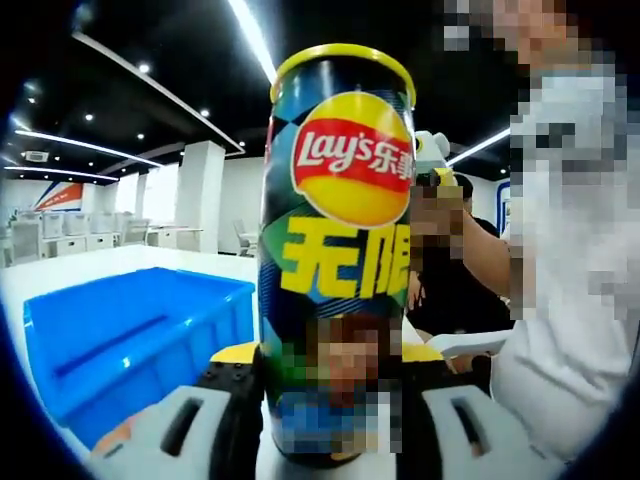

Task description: Open the lid of the chip container on the table, take out the chips, place them into the box in front of the container, and close the lid

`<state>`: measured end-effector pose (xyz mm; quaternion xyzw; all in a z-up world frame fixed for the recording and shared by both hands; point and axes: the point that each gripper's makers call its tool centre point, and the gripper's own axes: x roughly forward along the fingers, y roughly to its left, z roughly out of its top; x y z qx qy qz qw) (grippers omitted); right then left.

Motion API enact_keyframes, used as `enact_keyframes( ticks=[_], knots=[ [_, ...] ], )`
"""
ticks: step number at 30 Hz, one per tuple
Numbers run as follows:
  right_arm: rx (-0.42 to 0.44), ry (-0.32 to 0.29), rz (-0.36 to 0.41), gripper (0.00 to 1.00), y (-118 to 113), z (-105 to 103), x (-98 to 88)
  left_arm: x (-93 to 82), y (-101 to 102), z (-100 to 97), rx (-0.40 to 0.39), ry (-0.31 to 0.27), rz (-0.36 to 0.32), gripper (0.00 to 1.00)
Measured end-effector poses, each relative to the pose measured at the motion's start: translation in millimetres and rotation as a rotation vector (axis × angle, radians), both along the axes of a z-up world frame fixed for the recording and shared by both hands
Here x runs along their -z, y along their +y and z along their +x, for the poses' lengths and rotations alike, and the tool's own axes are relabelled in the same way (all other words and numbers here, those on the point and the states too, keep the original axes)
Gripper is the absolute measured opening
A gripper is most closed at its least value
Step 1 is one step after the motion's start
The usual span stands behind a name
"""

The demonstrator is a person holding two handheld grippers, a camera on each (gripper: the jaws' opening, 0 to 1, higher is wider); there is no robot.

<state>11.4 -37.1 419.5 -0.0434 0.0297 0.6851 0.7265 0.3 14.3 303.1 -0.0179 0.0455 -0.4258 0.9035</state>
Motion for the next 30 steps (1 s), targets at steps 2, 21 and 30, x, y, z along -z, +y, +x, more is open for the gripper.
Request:
enact_keyframes(
  ticks=[2,21,30],
  knots=[
    [-0.007,-0.009,0.003,0.7,5,-2,-1.8,0.0,0,0.2,0.001,0.0,-0.003,0.51],
    [-0.098,-0.037,0.001,0.71,62,-25,-5.9,0.2,-3,1.6,0.018,-0.003,-0.002,0.51],
    [-0.117,-0.024,0.023,0.65,79,-25,-6.5,0.3,-2,1.5,0.018,-0.001,0.002,0.51]
  ],
)
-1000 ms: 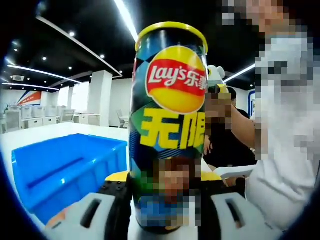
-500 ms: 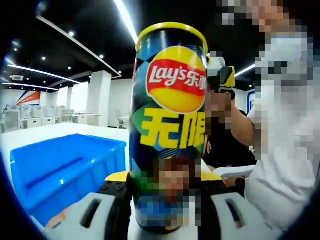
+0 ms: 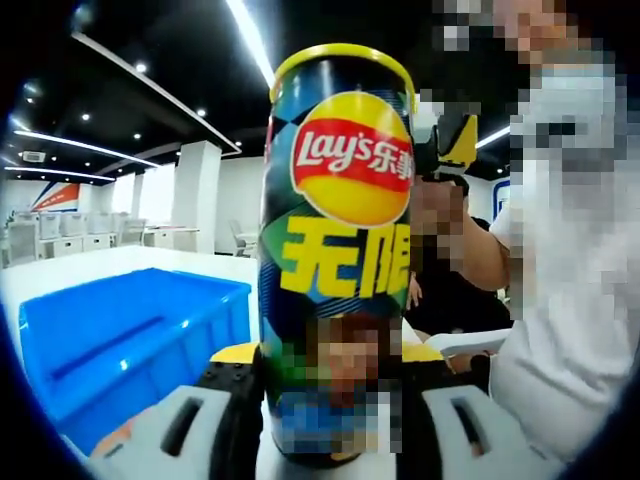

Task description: Open the lid of the chip container on the table, take out the chips, place them into the box in front of the container, and close the lid

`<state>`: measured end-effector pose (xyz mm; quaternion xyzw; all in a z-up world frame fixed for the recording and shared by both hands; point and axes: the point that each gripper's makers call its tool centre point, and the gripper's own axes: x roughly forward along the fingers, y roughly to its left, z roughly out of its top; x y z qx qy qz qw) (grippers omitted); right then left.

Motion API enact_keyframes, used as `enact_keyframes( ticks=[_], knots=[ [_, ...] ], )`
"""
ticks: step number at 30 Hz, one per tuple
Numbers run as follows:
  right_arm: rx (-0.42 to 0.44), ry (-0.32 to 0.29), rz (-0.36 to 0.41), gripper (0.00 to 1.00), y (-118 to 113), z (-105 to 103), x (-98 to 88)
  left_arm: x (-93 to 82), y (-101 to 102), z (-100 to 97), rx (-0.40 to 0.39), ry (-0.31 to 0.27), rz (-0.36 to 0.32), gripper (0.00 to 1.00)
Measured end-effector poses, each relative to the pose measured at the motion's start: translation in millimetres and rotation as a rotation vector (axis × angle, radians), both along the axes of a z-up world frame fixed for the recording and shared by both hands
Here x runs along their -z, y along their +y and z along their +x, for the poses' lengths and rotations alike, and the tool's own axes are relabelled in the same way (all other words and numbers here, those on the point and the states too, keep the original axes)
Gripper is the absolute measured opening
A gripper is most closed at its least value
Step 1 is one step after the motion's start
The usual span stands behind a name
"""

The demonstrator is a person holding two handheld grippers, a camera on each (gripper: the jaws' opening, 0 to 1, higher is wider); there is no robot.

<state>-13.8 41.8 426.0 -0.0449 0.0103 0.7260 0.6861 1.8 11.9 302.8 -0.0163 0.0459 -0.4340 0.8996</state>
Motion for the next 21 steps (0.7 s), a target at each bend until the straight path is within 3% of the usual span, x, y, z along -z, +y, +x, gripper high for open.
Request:
enact_keyframes(
  ticks=[14,21],
  knots=[
    [-0.031,-0.028,0.043,0.66,12,2,-6.9,0.3,1,0.4,0.003,0.001,0.001,0.5],
    [-0.066,-0.049,0.066,0.57,15,-2,-10.6,0.2,0,0.6,0.009,0.001,-0.001,0.5]
  ],
)
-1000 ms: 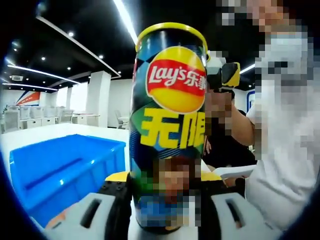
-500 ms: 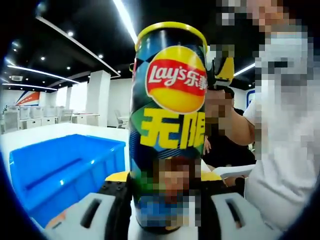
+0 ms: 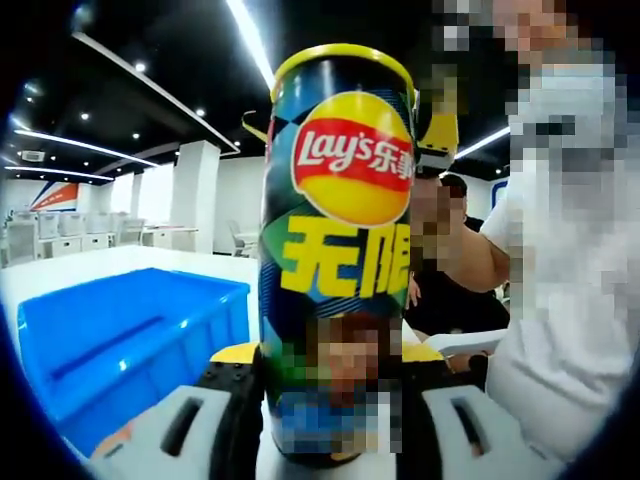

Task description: Open the lid of the chip container on the table, take out the chips, place them into the box in front of the container, and close the lid

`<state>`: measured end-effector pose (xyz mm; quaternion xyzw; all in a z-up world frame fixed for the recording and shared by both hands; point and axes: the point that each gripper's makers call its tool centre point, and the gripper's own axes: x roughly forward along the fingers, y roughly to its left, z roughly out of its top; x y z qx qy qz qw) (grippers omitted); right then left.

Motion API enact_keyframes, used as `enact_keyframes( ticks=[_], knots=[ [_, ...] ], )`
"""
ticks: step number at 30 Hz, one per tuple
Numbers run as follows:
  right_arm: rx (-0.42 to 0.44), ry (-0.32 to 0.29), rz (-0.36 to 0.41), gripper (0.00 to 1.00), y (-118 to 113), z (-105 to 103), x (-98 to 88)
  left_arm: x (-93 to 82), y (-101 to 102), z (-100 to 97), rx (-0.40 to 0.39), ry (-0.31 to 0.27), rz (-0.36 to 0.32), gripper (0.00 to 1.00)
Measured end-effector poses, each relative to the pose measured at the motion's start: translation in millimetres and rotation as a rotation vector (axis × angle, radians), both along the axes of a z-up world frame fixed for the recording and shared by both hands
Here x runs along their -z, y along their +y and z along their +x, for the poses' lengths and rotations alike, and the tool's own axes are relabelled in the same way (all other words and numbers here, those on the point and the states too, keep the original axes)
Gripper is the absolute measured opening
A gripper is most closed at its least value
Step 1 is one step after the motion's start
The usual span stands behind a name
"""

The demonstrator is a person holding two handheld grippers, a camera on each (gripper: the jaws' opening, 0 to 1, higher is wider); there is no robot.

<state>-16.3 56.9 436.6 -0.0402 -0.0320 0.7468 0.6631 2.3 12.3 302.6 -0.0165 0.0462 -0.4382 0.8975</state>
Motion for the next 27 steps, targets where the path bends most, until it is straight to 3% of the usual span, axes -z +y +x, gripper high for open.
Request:
enact_keyframes(
  ticks=[5,13,22,27],
  knots=[
    [0.003,-0.034,-0.014,0.53,4.0,-0.3,5.0,0.0,-0.5,0.1,0.005,-0.001,0.002,0.5],
    [-0.012,-0.023,0.012,0.53,4.3,-0.3,3.2,0.3,-1.0,0.2,0.004,0.005,0.009,0.5],
    [-0.015,0.034,0.023,0.53,2.7,-0.4,1.3,1.1,-2.6,0.1,0.001,-0.001,0.031,0.5],
    [0.0,0.01,0.04,0.51,1.9,0.5,0.9,1.3,-3.0,0.2,0.0,-0.003,0.037,0.49]
  ],
)
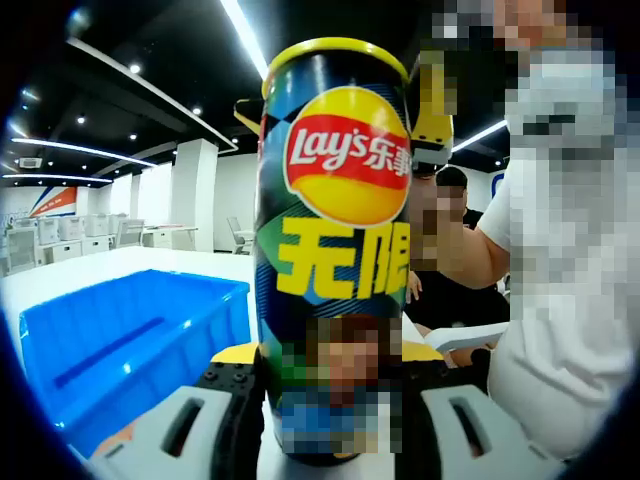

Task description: Open the lid of the chip container on the table, take out the chips, place them into the box in front of the container, and close the lid

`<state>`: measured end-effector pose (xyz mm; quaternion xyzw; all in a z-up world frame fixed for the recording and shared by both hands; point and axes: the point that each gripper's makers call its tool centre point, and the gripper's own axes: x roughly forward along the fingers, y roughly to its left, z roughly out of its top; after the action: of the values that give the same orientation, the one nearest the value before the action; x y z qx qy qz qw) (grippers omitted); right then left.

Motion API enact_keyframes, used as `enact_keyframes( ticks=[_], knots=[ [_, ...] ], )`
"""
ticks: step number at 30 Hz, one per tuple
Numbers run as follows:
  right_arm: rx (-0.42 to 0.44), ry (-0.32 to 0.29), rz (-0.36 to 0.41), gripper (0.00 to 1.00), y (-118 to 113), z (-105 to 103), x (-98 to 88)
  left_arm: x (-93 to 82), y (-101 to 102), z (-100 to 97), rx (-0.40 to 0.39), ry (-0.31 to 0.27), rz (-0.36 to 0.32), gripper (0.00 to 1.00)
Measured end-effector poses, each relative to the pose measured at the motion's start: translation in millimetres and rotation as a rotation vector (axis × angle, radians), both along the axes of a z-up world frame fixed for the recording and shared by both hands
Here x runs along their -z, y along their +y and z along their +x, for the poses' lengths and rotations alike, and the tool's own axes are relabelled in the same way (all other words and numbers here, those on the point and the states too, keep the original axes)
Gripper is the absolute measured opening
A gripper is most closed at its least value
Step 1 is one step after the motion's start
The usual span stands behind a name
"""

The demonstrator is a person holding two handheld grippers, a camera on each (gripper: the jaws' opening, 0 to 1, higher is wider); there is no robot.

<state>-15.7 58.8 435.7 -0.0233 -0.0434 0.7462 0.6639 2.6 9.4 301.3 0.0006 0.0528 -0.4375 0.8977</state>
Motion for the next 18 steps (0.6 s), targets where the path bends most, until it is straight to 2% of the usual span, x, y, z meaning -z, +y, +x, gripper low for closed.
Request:
enact_keyframes(
  ticks=[7,8,18],
  knots=[
    [0.018,0.008,-0.003,0.46,-3.9,0.0,-0.1,1.0,-3.7,-0.5,0.007,0.001,0.022,0.49],
    [0.029,0.052,-0.018,0.44,-3.9,1.5,0.8,1.2,-3.4,-0.5,0.008,0.0,0.023,0.49],
    [0.054,0.086,-0.042,0.41,-3.4,0.2,0.7,1.6,-3.9,-1.4,0.013,-0.009,0.026,0.49]
  ],
)
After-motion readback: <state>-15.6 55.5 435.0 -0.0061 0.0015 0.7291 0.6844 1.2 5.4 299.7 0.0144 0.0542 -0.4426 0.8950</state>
